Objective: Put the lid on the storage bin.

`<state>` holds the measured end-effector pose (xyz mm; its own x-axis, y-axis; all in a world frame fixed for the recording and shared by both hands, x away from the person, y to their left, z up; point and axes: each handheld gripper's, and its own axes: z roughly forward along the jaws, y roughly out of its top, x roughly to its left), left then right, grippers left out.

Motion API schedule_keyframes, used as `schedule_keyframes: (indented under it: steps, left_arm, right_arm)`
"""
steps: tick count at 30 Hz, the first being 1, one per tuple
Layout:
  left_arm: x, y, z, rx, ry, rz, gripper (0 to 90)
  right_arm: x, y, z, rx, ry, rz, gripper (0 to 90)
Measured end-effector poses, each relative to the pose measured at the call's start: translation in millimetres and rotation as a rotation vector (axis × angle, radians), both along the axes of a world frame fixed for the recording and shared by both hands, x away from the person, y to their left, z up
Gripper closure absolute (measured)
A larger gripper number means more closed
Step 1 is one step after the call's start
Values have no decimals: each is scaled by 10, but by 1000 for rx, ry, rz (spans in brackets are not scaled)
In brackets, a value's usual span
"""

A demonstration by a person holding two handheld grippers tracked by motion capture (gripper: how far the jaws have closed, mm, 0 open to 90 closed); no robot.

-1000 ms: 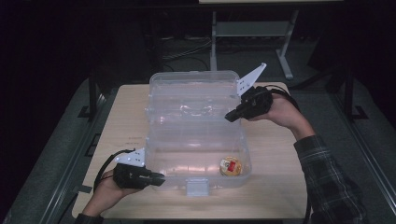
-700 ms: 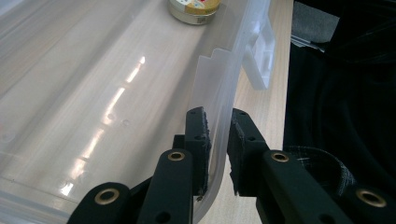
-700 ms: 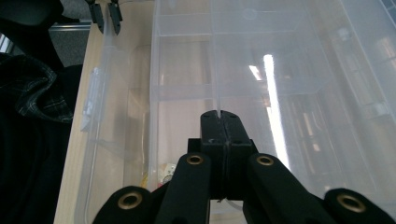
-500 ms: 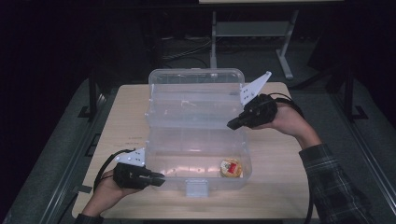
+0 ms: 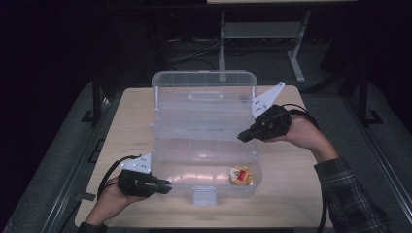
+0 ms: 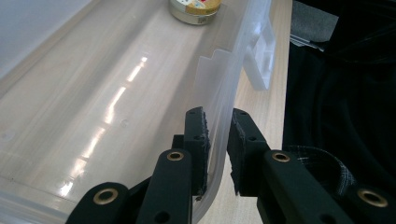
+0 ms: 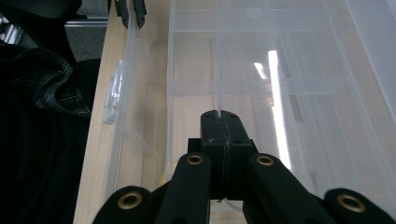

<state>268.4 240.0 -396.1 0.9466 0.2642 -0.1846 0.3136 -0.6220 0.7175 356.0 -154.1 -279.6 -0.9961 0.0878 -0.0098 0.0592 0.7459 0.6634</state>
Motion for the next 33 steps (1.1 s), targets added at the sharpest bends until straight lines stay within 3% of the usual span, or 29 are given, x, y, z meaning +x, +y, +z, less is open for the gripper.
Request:
schedule_keyframes:
  steps: [33]
  left_arm:
    - [0,1,-6,-9,9,-4,779]
  right_arm:
    - [-244,-21,-126,2,12,43,897]
